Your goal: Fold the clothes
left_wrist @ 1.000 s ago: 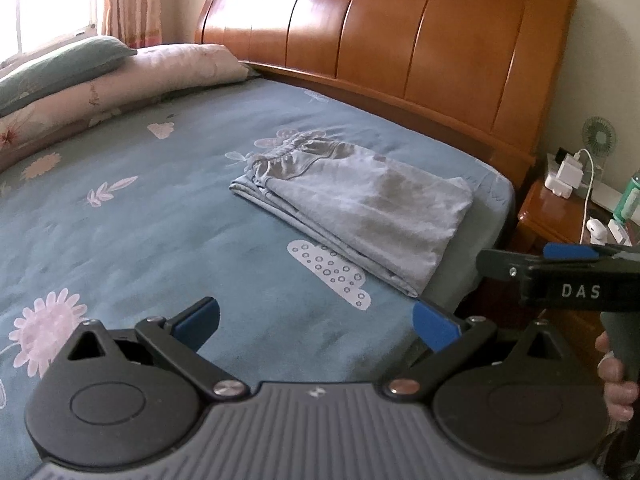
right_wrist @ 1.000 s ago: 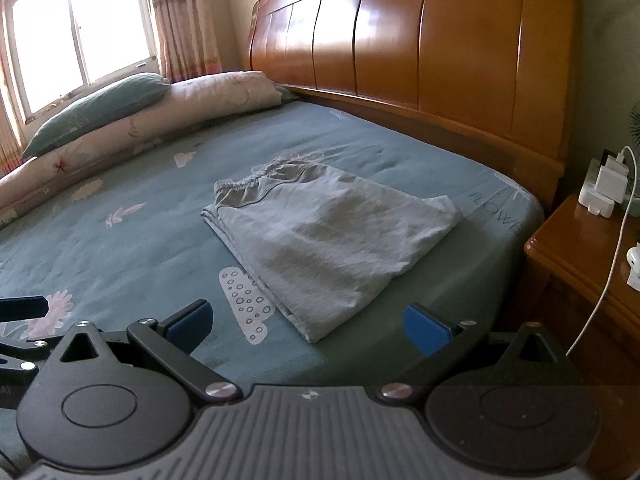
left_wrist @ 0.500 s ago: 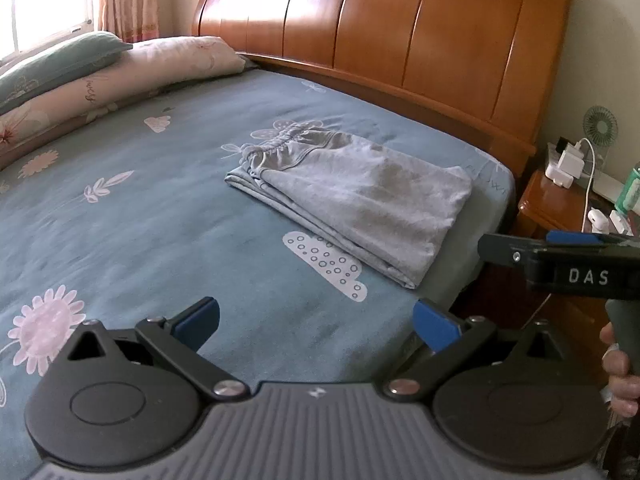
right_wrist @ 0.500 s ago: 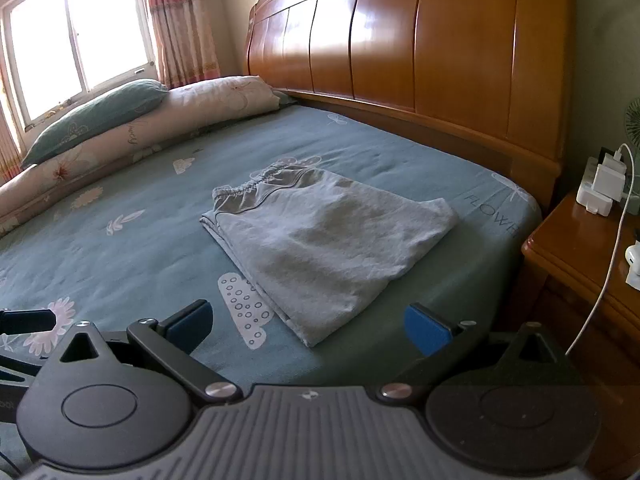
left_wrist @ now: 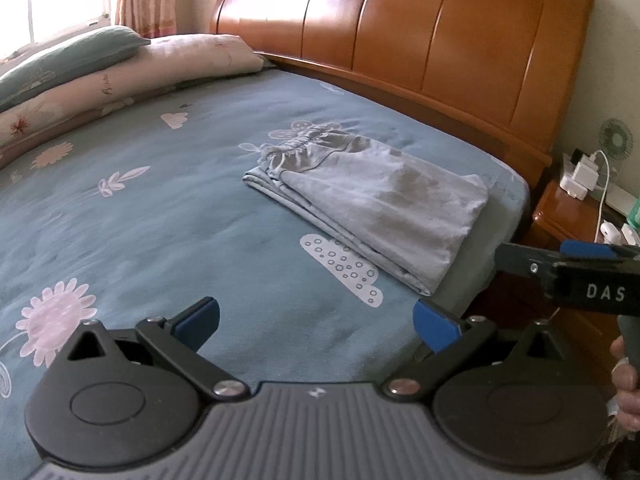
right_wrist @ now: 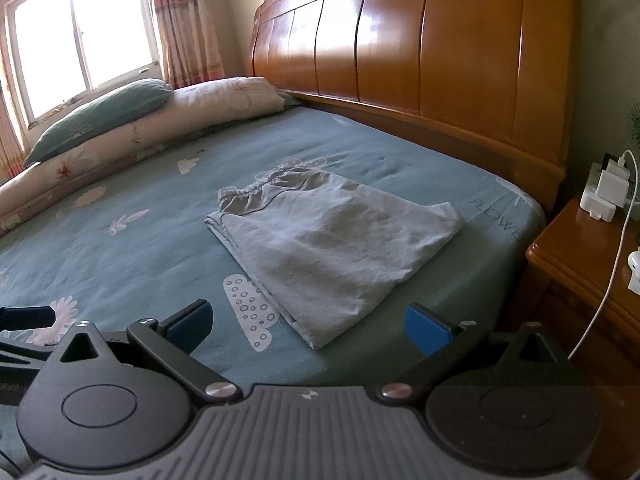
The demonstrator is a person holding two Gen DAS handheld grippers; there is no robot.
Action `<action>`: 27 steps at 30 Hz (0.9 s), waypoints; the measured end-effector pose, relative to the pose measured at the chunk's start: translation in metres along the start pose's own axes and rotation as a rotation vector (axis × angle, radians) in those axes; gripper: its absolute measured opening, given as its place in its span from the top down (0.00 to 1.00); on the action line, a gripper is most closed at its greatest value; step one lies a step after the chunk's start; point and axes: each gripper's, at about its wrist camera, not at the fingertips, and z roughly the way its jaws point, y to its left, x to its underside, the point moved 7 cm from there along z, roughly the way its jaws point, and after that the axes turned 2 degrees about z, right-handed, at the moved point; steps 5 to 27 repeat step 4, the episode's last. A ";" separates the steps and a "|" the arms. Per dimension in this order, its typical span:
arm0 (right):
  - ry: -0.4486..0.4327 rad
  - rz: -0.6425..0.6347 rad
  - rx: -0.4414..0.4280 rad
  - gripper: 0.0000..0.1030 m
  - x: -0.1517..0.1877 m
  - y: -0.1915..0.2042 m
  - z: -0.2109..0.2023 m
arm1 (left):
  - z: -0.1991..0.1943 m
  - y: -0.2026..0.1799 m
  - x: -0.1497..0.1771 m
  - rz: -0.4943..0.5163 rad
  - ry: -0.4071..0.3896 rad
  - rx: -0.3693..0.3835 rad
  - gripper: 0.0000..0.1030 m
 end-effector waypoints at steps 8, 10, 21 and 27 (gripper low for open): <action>-0.001 -0.006 0.001 0.00 0.000 0.002 0.000 | -0.001 -0.002 0.000 0.009 -0.005 0.011 0.01; -0.001 -0.006 0.001 0.00 0.000 0.002 0.000 | -0.001 -0.002 0.000 0.009 -0.005 0.011 0.01; -0.001 -0.006 0.001 0.00 0.000 0.002 0.000 | -0.001 -0.002 0.000 0.009 -0.005 0.011 0.01; -0.001 -0.006 0.001 0.00 0.000 0.002 0.000 | -0.001 -0.002 0.000 0.009 -0.005 0.011 0.01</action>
